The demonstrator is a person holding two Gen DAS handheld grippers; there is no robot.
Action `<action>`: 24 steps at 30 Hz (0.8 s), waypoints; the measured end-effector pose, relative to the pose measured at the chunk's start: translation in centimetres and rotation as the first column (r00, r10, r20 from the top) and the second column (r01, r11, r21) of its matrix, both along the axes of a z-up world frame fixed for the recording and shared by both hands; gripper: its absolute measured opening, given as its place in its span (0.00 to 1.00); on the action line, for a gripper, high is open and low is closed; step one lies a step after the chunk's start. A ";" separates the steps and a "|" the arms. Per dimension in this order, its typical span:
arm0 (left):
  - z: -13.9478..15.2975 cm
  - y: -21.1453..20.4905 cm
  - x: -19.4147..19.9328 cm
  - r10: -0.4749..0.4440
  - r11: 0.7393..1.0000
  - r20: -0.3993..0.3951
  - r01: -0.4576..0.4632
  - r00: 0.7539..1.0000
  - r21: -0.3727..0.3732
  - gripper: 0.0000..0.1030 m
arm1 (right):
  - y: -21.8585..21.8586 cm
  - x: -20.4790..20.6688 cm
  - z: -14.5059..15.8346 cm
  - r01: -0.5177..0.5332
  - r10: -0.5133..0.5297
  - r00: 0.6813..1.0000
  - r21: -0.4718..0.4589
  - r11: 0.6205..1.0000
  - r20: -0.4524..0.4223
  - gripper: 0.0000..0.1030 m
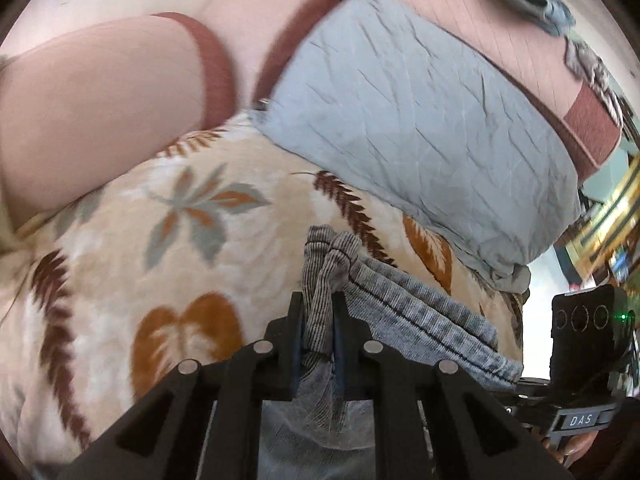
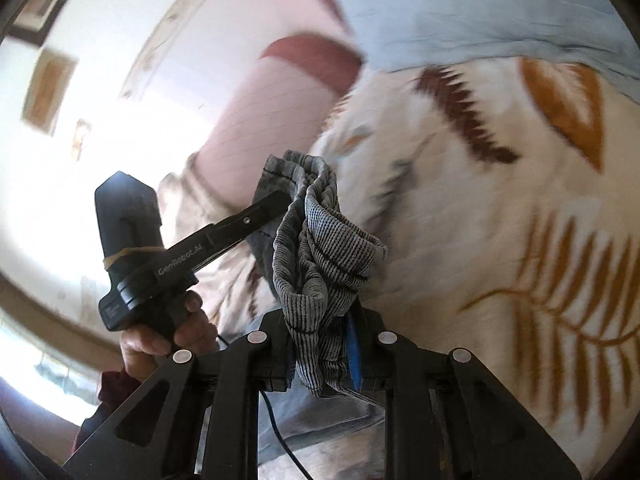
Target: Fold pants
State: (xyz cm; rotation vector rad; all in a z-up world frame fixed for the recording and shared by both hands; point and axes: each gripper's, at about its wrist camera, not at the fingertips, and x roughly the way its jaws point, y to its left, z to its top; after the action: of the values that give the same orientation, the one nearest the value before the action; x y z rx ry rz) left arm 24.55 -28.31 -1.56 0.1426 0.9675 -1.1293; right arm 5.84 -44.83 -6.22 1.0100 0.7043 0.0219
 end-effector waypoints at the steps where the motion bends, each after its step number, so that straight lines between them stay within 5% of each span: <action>1: -0.1 0.9 0.0 0.016 1.000 -0.002 -0.016 1.000 -0.007 0.14 | 0.8 0.3 0.2 -0.027 0.027 1.000 -0.001 1.000 0.011 0.18; 14: -4.8 11.4 0.7 0.265 0.964 -0.073 -0.265 0.961 0.003 0.22 | 10.8 3.6 -1.6 -0.299 0.298 0.954 -0.035 0.954 -0.030 0.23; 20: -4.7 18.0 1.3 0.433 0.901 -0.085 -0.435 0.897 0.000 0.22 | 14.1 4.1 -2.3 -0.414 0.415 0.910 0.065 0.908 -0.005 0.63; 24: -4.0 22.2 0.6 0.494 0.868 -0.100 -0.496 0.864 0.007 0.22 | 14.9 4.4 -2.4 -0.487 0.490 0.871 0.167 0.857 0.027 0.64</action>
State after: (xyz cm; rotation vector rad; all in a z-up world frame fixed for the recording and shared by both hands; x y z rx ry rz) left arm 25.16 -6.09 -5.53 -0.1761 1.0068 -0.6714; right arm 10.24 -29.97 -8.62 0.9683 0.9734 0.5279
